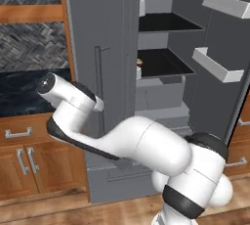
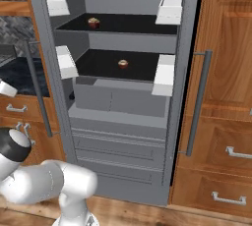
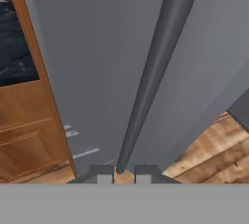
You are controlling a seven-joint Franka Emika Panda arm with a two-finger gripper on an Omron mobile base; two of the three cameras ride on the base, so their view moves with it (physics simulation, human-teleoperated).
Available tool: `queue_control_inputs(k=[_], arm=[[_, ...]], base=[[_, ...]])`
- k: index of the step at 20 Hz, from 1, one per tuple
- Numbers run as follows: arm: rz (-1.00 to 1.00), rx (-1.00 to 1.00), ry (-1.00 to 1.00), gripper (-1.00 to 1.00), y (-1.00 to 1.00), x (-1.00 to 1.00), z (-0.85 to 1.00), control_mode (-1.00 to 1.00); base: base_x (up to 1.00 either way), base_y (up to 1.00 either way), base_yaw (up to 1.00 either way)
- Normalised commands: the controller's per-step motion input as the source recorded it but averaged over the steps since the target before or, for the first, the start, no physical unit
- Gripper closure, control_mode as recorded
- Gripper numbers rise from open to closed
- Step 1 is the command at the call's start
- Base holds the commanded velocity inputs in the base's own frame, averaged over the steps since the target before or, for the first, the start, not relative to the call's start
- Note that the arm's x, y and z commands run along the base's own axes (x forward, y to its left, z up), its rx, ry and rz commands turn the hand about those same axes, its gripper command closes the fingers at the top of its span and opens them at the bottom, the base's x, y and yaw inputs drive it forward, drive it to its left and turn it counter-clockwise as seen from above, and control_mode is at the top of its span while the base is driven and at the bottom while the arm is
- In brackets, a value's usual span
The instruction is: Take the cupcakes from the fridge and place them on the empty tray on the dining counter.
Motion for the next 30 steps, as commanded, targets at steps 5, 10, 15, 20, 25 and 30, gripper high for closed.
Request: queue_control_inputs(k=[5, 10, 15, 20, 25, 30], arm=[[-0.07, 0.00, -0.13, -1.00, -0.47, -1.00, 0.46, -1.00], [-0.03, 0.00, -0.31, -1.00, -0.99, -0.99, 0.37, -1.00], [0.00, 0.05, -0.20, -1.00, -1.00, -0.75, 0.15, -1.00], [0.09, 0.03, 0.00, -1.00, -1.00, -0.37, 0.17, -1.00], [0.21, 0.00, 0.00, -1.00, -0.98, -0.20, 0.14, -1.00], [0.34, 0.00, 0.03, -1.00, -0.92, -0.12, 0.00, -1.00]], base=[[0.00, 0.00, 0.00], [0.00, 0.00, 0.00], [0.00, 0.00, 0.00], [0.00, 0.00, 0.00], [0.00, 0.00, 0.00], [0.00, 0.00, 0.00]])
